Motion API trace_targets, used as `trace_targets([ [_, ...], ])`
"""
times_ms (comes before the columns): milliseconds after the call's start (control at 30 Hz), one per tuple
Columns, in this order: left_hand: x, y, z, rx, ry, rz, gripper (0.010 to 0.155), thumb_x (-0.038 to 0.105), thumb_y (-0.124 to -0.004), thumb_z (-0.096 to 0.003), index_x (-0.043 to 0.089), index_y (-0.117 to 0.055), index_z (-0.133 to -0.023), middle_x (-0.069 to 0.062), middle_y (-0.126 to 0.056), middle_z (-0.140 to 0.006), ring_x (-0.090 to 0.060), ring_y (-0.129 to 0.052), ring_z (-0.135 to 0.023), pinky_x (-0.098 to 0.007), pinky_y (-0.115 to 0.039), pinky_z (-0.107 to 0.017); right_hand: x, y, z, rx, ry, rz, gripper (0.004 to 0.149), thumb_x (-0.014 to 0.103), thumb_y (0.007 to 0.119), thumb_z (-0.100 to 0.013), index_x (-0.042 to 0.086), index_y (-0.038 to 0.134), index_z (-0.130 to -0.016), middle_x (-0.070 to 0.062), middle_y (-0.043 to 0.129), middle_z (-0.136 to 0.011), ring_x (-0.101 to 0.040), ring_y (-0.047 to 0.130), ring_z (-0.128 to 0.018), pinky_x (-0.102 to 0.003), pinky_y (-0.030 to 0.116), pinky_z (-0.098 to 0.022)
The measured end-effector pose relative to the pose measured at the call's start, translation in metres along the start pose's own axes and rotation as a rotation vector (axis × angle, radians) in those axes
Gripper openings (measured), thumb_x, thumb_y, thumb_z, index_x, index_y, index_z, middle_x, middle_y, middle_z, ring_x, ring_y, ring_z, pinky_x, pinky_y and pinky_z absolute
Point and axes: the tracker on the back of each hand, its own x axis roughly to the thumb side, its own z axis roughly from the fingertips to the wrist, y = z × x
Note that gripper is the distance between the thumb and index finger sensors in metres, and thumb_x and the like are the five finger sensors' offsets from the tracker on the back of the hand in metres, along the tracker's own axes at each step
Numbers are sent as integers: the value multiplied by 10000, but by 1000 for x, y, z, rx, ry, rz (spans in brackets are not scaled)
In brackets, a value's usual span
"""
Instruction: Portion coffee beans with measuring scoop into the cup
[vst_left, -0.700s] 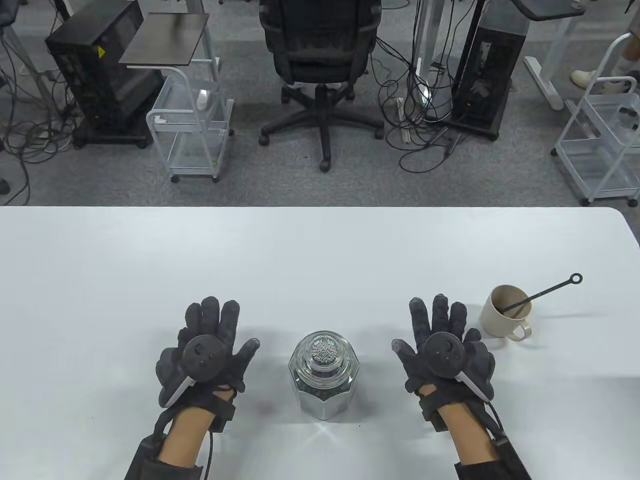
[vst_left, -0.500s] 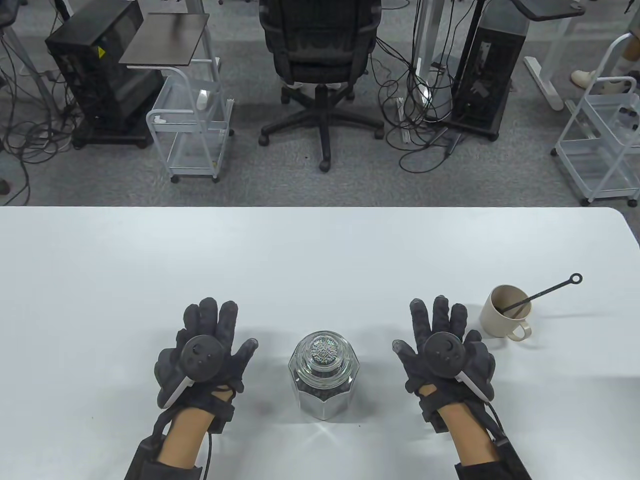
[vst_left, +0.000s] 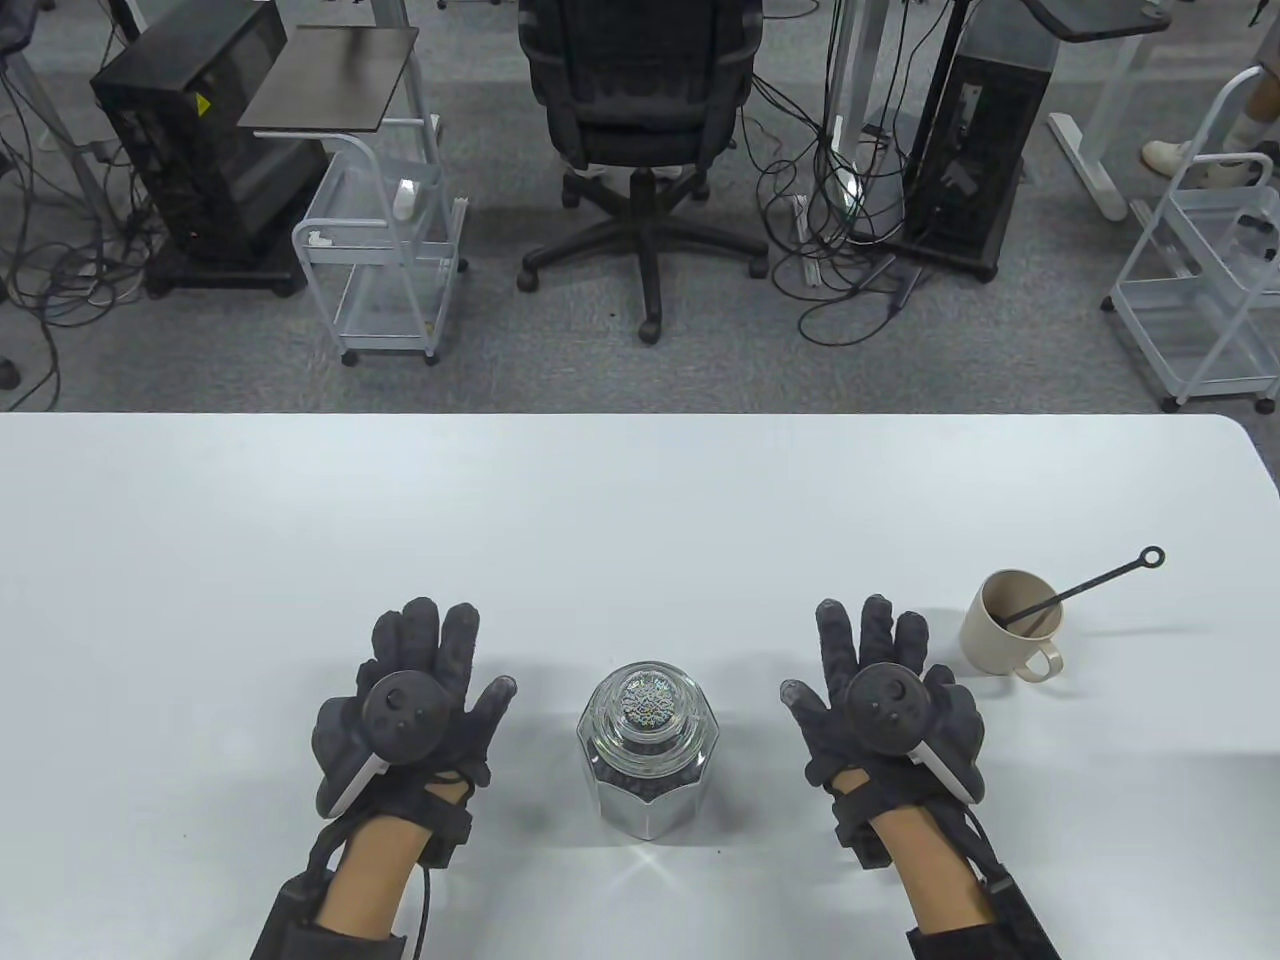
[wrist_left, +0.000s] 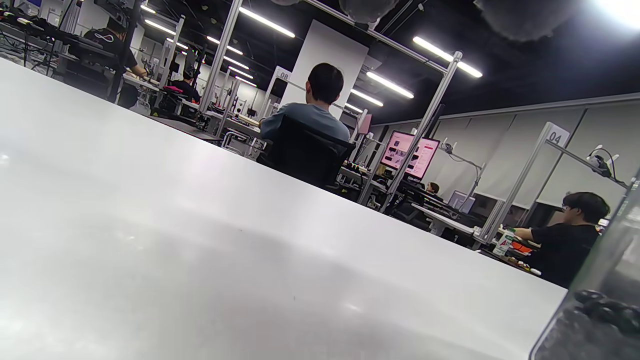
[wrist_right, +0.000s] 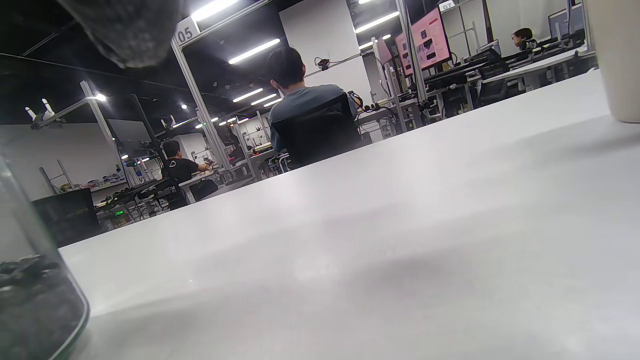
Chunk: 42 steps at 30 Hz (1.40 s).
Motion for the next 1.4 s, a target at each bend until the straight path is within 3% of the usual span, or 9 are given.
trace_targets([
  [300, -4, -3, -3, -34, 11, 17, 816, 687, -552, -483, 271, -319, -1144, -156, -222, -1204, -551, -235, -1095, -756, -352, -680, 33, -9, 11, -90, -160, -319, 777, 563, 680, -517, 278, 246, -1095, -234, 138, -1108, -656, 158, -1012, -886, 266, -562],
  [400, -4, -3, -3, -36, 9, 19, 816, 687, -553, -483, 269, -323, -1145, -158, -230, -1204, -554, -241, -1095, -757, -355, -679, 55, -6, 17, -83, -256, -513, 779, 563, 697, -512, 270, 275, -1099, -237, 172, -1114, -660, 180, -1018, -889, 263, -561],
  [500, -3, -3, -4, -39, 6, 20, 814, 685, -553, -484, 270, -324, -1145, -157, -231, -1205, -554, -243, -1095, -757, -354, -680, 73, -5, 21, -63, -320, -598, 778, 568, 702, -510, 267, 295, -1101, -237, 189, -1118, -659, 188, -1022, -889, 260, -564],
  [667, -3, -3, -4, -58, 11, 20, 813, 684, -552, -484, 270, -322, -1145, -158, -229, -1205, -554, -244, -1095, -756, -354, -680, 105, 1, 22, 13, -434, -548, 801, 622, 688, -502, 278, 290, -1106, -227, 193, -1128, -652, 183, -1032, -888, 264, -570],
  [867, -3, -3, -4, -61, 6, 32, 808, 677, -557, -485, 265, -335, -1144, -160, -245, -1204, -555, -258, -1095, -756, -360, -679, 120, 16, 20, 53, -448, -500, 825, 637, 723, -489, 263, 326, -1108, -233, 233, -1130, -656, 197, -1033, -894, 242, -561],
  [1067, 2, -3, -5, -53, -14, 33, 806, 677, -556, -485, 264, -342, -1144, -162, -255, -1205, -557, -268, -1096, -755, -365, -680, 125, 19, 24, -14, -458, -391, 776, 510, 829, -481, 264, 421, -1094, -216, 373, -1120, -654, 316, -1034, -882, 309, -576],
  [1400, 2, -7, -5, -82, -2, 37, 808, 676, -559, -484, 260, -345, -1143, -171, -281, -1202, -564, -290, -1090, -755, -375, -676, 125, 16, 26, -133, -496, -391, 733, 464, 874, -454, 207, 551, -1061, -234, 542, -1058, -631, 565, -973, -857, 413, -584],
])
